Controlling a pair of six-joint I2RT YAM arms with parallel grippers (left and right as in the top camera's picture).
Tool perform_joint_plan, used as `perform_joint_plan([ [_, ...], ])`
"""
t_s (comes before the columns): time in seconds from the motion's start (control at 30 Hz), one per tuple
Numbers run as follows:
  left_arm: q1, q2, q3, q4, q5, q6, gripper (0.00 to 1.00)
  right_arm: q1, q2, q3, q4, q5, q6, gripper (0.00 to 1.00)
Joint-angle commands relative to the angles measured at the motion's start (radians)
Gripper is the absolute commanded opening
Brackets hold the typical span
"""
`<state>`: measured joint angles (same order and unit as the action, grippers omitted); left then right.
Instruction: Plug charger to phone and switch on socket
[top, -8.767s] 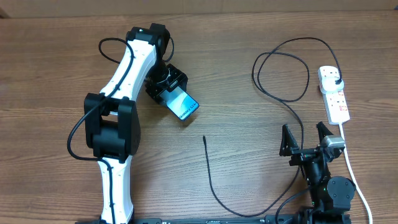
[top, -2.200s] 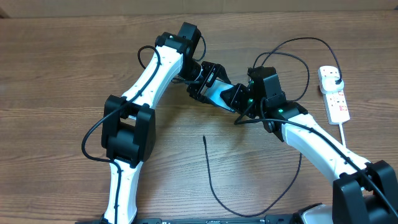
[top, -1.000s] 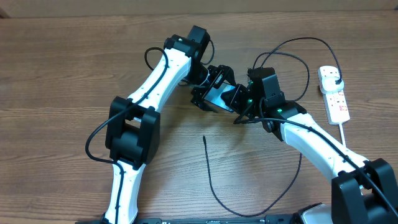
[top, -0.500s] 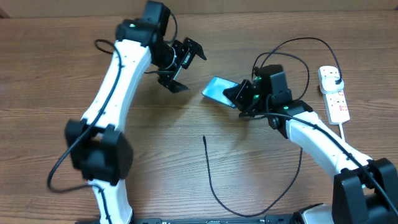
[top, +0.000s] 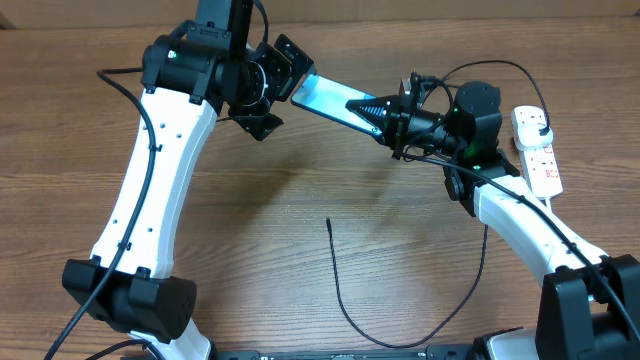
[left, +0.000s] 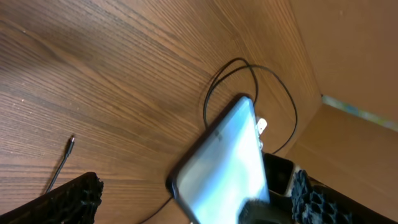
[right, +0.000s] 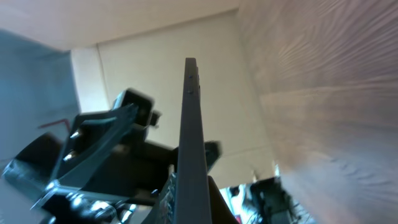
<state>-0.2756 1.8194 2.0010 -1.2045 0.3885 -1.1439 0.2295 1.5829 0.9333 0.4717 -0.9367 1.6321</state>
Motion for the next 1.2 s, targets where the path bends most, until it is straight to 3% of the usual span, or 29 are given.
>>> perform_joint_plan([
  [0.0,-0.007,-0.007,0.012,0.007,0.005,0.022,1.00,-0.003,-0.008,0.022,0.018,-0.046,0.117,0.04],
  [0.07,-0.007,-0.007,0.012,0.031,0.003,0.022,1.00,-0.002,-0.008,0.022,0.019,-0.045,0.161,0.04],
  [0.13,-0.009,-0.007,0.012,0.064,0.003,0.022,0.87,-0.002,-0.008,0.022,0.045,-0.041,0.160,0.04],
  [0.23,-0.010,-0.007,0.012,0.111,-0.004,0.018,0.82,-0.001,-0.008,0.022,0.132,-0.008,0.179,0.04],
  [0.47,-0.040,-0.007,0.012,0.154,-0.023,-0.044,0.83,-0.001,-0.008,0.022,0.198,0.027,0.189,0.04],
  [0.63,-0.092,-0.007,0.012,0.178,-0.129,-0.077,0.84,0.018,-0.008,0.022,0.198,0.063,0.310,0.04],
  [0.8,-0.117,-0.007,0.012,0.185,-0.190,-0.163,0.69,0.029,-0.008,0.022,0.197,0.100,0.363,0.04],
  [1.0,-0.118,-0.006,0.011,0.184,-0.190,-0.227,0.68,0.029,-0.008,0.022,0.197,0.132,0.520,0.04],
  [1.17,-0.118,-0.002,0.010,0.180,-0.190,-0.277,0.65,0.043,-0.008,0.022,0.198,0.167,0.529,0.04],
])
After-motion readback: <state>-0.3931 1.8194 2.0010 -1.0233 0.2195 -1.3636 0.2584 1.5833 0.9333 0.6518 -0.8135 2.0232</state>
